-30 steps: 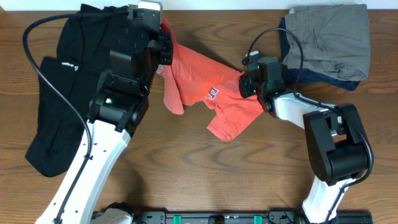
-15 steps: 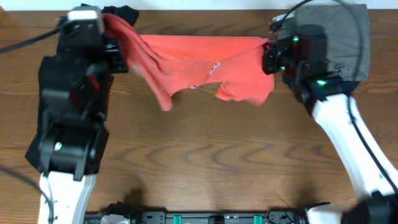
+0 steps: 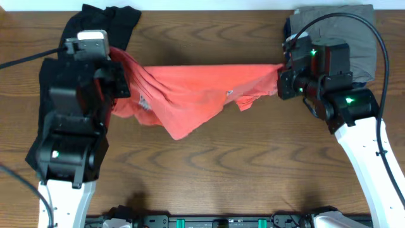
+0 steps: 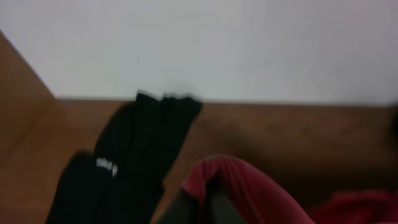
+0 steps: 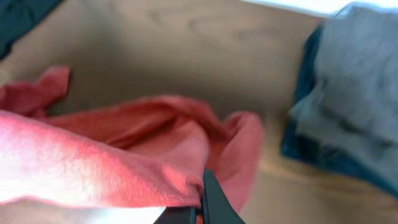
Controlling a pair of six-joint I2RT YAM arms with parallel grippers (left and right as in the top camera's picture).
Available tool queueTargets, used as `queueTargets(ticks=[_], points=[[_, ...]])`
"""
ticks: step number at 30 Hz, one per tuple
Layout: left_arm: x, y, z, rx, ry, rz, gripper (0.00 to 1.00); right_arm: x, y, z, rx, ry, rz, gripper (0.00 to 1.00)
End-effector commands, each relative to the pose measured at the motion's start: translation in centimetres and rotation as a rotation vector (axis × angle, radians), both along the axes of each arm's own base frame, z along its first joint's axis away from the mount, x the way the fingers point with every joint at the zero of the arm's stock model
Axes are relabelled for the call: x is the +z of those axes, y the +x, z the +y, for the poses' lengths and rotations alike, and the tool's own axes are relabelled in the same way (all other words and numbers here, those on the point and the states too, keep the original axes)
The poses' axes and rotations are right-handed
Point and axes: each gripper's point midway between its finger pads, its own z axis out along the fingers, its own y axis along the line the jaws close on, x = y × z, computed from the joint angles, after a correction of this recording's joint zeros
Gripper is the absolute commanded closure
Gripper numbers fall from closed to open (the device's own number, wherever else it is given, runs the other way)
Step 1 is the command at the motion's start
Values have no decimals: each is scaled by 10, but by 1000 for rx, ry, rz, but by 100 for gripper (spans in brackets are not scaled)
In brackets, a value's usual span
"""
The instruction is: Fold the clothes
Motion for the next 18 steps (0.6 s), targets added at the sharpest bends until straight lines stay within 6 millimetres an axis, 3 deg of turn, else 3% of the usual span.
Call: queueTargets(ticks=[1, 7, 8, 9, 10, 12, 15, 18], points=[[-18, 4, 9, 40, 10, 72, 94, -16, -8, 12, 66, 43, 89, 99], [-48, -4, 24, 85, 17, 200, 94, -60, -44, 31, 144, 63, 326, 99], [-50, -6, 27, 95, 17, 210, 94, -66, -49, 33, 152, 56, 357, 95], [-51, -7, 31, 107, 15, 216, 94, -72, -52, 36, 158, 50, 382, 81], [-51, -7, 35, 118, 12, 217, 94, -75, -53, 37, 162, 47, 392, 59], [-51, -7, 41, 138, 10, 216, 94, -78, -51, 39, 165, 46, 395, 34], [-50, -8, 53, 182, -9, 210, 94, -79, -41, 28, 85, 35, 381, 26], [-52, -8, 66, 223, -18, 213, 94, -82, -29, 0, -85, -2, 374, 24]])
